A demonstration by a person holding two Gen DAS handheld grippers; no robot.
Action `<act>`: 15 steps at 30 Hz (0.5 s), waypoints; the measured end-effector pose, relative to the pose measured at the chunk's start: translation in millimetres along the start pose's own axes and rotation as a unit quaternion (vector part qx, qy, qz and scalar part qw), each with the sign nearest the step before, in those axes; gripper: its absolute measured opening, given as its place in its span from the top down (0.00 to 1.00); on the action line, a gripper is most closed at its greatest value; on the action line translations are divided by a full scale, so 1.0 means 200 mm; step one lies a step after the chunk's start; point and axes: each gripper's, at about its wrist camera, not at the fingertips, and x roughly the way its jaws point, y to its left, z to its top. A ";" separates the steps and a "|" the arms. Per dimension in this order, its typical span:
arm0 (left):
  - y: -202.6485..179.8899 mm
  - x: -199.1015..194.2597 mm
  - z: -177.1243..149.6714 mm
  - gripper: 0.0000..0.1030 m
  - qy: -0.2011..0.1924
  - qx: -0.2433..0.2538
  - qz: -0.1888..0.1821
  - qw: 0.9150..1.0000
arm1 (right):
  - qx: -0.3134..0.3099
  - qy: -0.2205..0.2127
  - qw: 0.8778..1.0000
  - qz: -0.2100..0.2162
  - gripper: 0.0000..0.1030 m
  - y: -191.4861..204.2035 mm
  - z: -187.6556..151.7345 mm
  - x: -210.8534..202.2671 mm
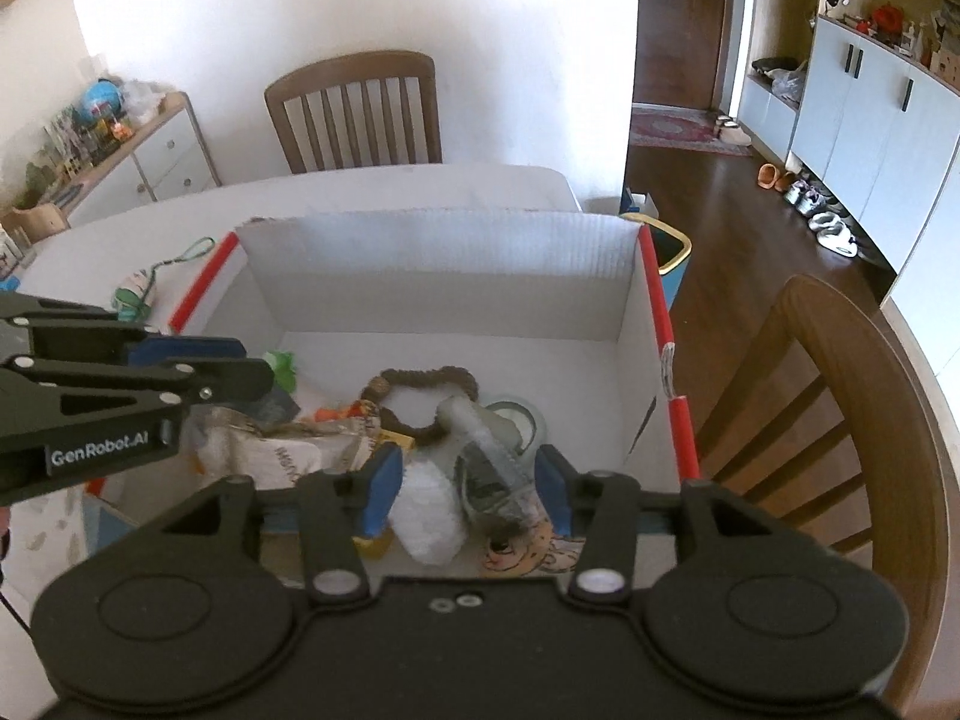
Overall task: Organize objects
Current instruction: 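Open both tools to release the foil bag and bead pouch into the box, then move both tools back over the green sachet and teal ball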
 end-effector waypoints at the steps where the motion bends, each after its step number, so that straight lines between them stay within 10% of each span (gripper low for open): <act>1: 0.00 -0.01 0.00 0.86 -0.002 -0.001 -0.001 1.000 | 0.001 -0.003 1.000 0.002 0.48 0.00 0.00 -0.02; 15: 0.05 -0.21 -0.06 0.85 -0.019 -0.022 0.006 1.000 | -0.005 -0.038 0.999 0.027 0.31 0.12 -0.02 -0.20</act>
